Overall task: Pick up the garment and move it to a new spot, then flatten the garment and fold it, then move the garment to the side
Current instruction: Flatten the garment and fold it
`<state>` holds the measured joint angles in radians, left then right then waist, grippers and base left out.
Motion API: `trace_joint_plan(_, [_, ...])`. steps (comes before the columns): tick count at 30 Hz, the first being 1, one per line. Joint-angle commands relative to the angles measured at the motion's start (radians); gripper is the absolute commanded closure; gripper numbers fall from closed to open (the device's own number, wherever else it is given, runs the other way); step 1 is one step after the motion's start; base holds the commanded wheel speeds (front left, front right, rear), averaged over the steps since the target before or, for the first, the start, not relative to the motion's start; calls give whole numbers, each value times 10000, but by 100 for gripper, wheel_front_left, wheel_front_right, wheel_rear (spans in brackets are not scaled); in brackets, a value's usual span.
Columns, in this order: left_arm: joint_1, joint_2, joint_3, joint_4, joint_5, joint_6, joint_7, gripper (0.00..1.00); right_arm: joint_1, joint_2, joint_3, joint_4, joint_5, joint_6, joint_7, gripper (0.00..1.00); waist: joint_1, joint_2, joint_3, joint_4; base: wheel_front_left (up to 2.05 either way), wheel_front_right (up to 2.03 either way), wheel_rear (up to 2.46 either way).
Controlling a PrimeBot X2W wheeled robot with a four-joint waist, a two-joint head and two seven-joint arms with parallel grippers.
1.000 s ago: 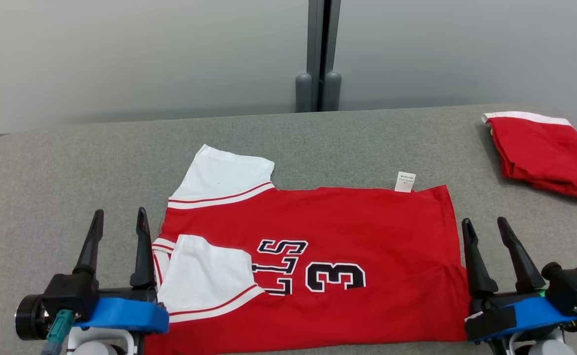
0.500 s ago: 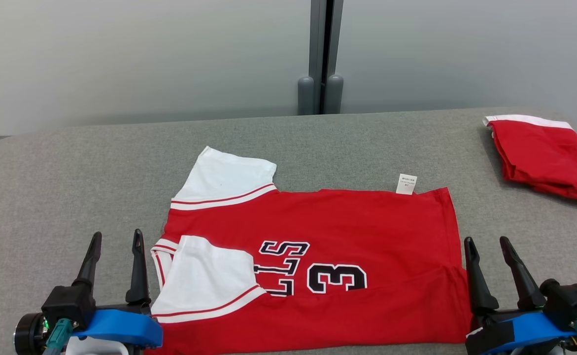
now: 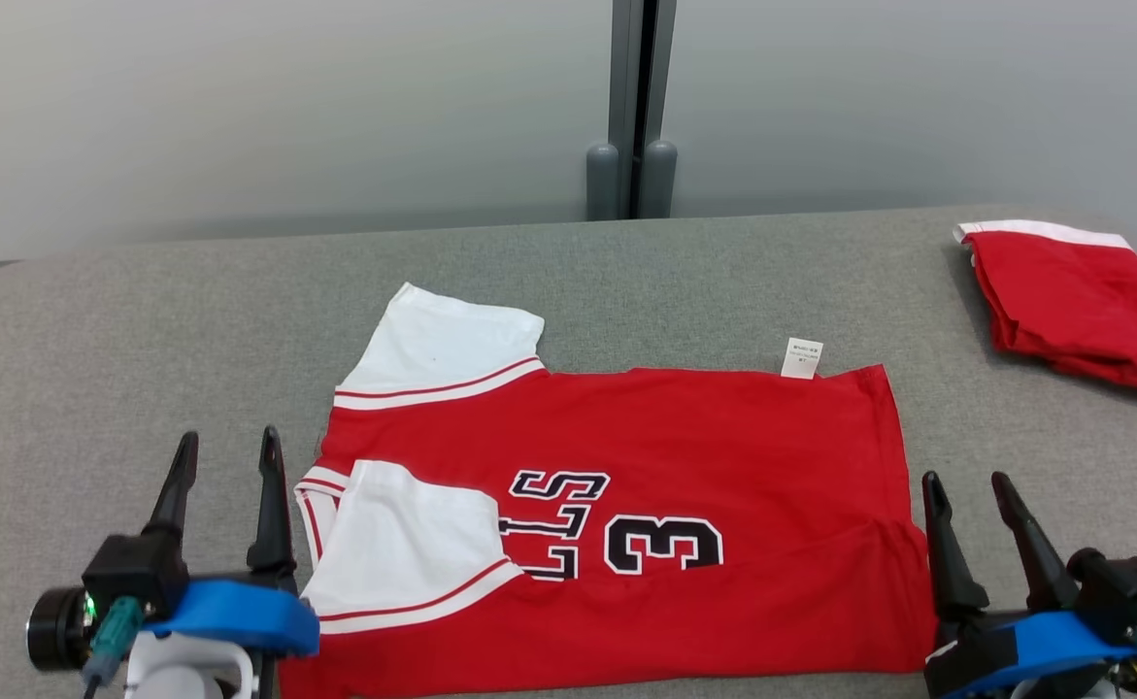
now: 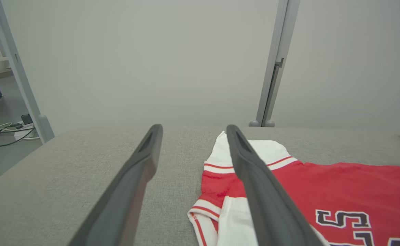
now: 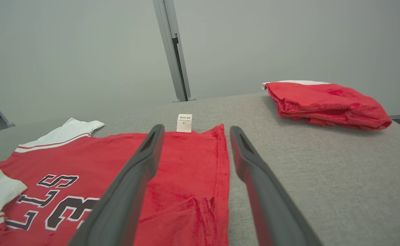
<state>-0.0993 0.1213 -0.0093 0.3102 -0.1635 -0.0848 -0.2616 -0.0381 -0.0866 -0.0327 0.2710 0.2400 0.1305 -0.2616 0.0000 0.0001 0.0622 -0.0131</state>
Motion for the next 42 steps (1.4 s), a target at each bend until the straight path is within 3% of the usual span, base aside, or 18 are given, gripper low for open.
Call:
trace_joint_plan(1, [-482, -3, 24, 91, 52, -66, -45, 0, -292, -147, -68, 93, 43, 5, -42, 0, 0, -1, 115, -2, 0, 0, 0])
trace_joint_plan(11, [-3618, 649, -695, 1283, -40, -410, 184, 0, -2456, -1049, 144, 506, -4, 5, 905, 0, 0, -1, 1198, -283, 0, 0, 0])
trace_joint_plan(16, [-5679, 1336, -1347, 2181, -735, -477, 1145, 0, -3876, -1364, 509, 792, 135, 5, 1610, 0, 0, -1, 2148, -621, 0, 0, 0])
trace_joint_plan(23, [-7673, 2365, -3194, 3380, -2163, -454, 2597, 0, -5084, -1459, 1193, 1248, 423, 5, 1961, 0, 0, -1, 3309, -1074, 0, 0, 0])
trace_joint_plan(33, [-8824, 3001, -4803, 5121, -3682, -456, 3892, 0, -5963, -1362, 1824, 1794, 762, 5, 1497, 0, 0, -1, 4360, -1506, 0, 0, 0])
trace_joint_plan(42, [-9099, 3033, -5627, 6008, -4569, -457, 3769, 0, -6499, -1426, 2571, 2396, 1152, 5, 1677, 0, 0, -1, 4668, -1559, 0, 0, 0])
